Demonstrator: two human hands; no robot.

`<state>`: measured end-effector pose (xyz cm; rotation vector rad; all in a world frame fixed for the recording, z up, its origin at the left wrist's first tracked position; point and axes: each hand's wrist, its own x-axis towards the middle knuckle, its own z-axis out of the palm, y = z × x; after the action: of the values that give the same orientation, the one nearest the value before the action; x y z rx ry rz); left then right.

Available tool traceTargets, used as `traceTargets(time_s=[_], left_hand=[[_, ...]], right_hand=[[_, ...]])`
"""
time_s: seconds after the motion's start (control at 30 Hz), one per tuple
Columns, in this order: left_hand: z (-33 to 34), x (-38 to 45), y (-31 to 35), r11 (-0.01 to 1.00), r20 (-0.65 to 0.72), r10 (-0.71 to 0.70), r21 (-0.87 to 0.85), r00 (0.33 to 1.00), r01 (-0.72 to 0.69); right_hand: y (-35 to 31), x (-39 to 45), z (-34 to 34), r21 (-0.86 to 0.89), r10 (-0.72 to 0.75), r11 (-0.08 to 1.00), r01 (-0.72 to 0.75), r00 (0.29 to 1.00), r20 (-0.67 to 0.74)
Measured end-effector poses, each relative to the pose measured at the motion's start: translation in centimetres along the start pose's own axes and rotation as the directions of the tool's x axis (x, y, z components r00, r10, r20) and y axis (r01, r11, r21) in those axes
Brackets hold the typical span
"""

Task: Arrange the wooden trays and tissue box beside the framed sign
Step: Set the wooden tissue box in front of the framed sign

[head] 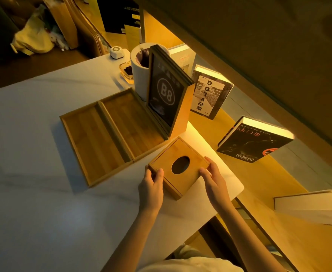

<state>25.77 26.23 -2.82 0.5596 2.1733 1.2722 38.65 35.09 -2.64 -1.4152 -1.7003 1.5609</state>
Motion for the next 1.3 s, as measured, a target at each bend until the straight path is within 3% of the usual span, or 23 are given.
traceTargets(time_s=[0.7,1.3], left_hand=[[-0.8,2.2,1.1,0.998,0.090,0.063,-0.010,0.994,-0.062],[3.7,6.2,3.4,0.992,0.138,0.122,-0.040,0.983,-0.118]], right_hand=[[0.7,-0.6,1.3,0.009,-0.057,0.998,0.059,0.991,-0.119],[0.0,4.5,-2.3,0.003,-0.083,0.996,0.084,0.986,-0.144]])
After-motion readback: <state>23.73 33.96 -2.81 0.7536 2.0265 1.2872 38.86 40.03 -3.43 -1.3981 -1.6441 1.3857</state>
